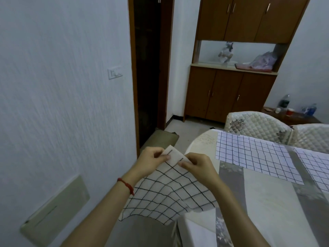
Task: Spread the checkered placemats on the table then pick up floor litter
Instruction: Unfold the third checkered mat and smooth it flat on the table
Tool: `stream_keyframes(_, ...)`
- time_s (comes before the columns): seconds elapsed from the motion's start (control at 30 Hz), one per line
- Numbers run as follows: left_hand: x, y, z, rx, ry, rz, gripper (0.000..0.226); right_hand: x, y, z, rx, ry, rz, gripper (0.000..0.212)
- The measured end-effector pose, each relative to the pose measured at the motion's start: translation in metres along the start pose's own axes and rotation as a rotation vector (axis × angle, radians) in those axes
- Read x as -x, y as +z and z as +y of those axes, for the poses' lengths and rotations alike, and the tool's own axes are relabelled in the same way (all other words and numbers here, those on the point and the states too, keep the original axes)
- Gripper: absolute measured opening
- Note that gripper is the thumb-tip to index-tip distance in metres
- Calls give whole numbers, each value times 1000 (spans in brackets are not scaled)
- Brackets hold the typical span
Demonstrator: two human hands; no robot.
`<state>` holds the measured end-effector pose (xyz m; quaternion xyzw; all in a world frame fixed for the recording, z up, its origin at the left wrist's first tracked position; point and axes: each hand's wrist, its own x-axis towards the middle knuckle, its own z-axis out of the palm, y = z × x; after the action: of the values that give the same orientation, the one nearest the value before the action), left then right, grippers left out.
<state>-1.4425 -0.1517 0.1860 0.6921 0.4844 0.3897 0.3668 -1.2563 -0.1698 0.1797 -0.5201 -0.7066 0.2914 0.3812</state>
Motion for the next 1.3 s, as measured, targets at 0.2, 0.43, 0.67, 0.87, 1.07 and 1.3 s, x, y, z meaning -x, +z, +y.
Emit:
stream_keyframes(0.2, -12, -37, 8, 76, -4, 277, 19, 15, -9, 26, -34, 151, -15, 32)
stream_keyframes(0.43, -26, -43, -10, -65, -145, 534, 28, 3, -5, 20, -160, 180, 45, 35)
stream_keyframes(0.67, 15, 14, -1, -64, -211, 302, 17, -18, 16, 13, -84, 177, 48, 37)
stream_keyframes(0.87, 31, 38, 3, 289, -463, 136, 25, -17, 32, 5, 28, 94, -42, 38)
stream_keyframes(1.07, 31, 34, 1, 462, -492, 232, 19, -11, 37, 4, -92, 131, -158, 30)
stream_keyframes(1.3, 28, 30, -5, 470, -393, 298, 17, -5, 29, 1, -351, 144, -104, 22)
